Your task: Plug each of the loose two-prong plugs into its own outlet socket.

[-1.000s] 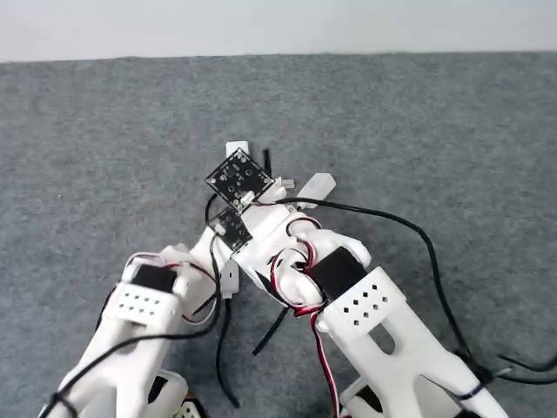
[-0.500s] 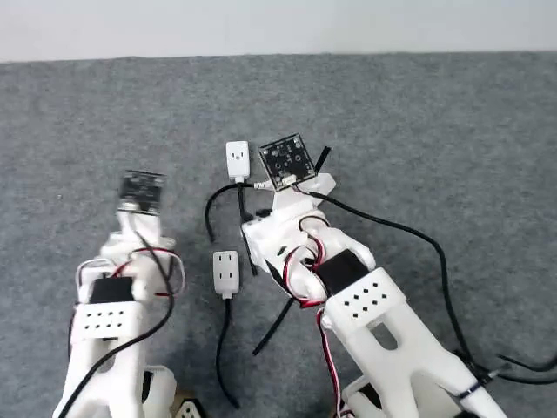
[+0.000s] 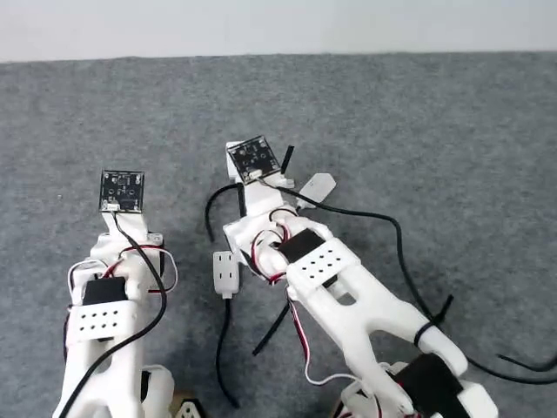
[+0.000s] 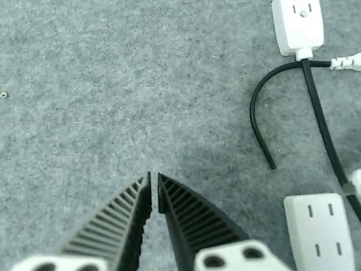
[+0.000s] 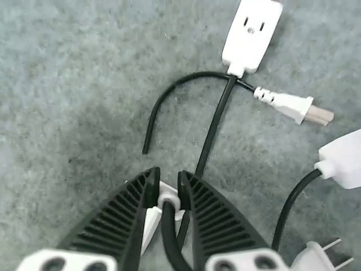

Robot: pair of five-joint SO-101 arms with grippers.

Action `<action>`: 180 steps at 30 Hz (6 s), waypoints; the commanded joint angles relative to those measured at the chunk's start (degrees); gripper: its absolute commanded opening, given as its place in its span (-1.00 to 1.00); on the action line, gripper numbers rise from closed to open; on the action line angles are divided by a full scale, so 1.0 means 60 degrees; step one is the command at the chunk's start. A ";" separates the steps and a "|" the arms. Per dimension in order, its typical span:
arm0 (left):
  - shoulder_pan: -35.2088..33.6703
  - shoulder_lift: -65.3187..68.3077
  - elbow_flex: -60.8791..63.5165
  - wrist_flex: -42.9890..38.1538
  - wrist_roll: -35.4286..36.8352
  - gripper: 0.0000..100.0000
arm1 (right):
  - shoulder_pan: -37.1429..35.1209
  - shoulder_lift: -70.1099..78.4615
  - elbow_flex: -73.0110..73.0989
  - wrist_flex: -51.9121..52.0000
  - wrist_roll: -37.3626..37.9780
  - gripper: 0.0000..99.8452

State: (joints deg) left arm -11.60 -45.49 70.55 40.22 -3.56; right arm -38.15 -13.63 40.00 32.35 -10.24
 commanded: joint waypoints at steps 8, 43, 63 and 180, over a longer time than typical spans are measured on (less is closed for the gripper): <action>-0.0029 -0.0147 -0.0315 -0.0249 0.0088 -0.97 | -0.0667 0.0037 -0.0659 0.0110 -0.0132 -0.98; 0.0337 0.1363 -0.1165 0.0352 -0.0278 -0.97 | -0.0374 0.1062 -0.2447 0.1648 0.0718 -0.98; 0.0908 -0.1260 0.0667 0.0147 -0.2242 -0.97 | -0.0256 0.1004 -0.3267 0.4139 0.1245 -0.86; 0.0894 0.1495 -0.0960 0.0791 -0.1509 -0.97 | -0.0271 0.1385 -0.4337 0.6410 0.0791 -0.98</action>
State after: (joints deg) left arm -6.68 -44.79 71.60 44.62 -13.49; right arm -41.32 2.29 16.53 69.01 -7.08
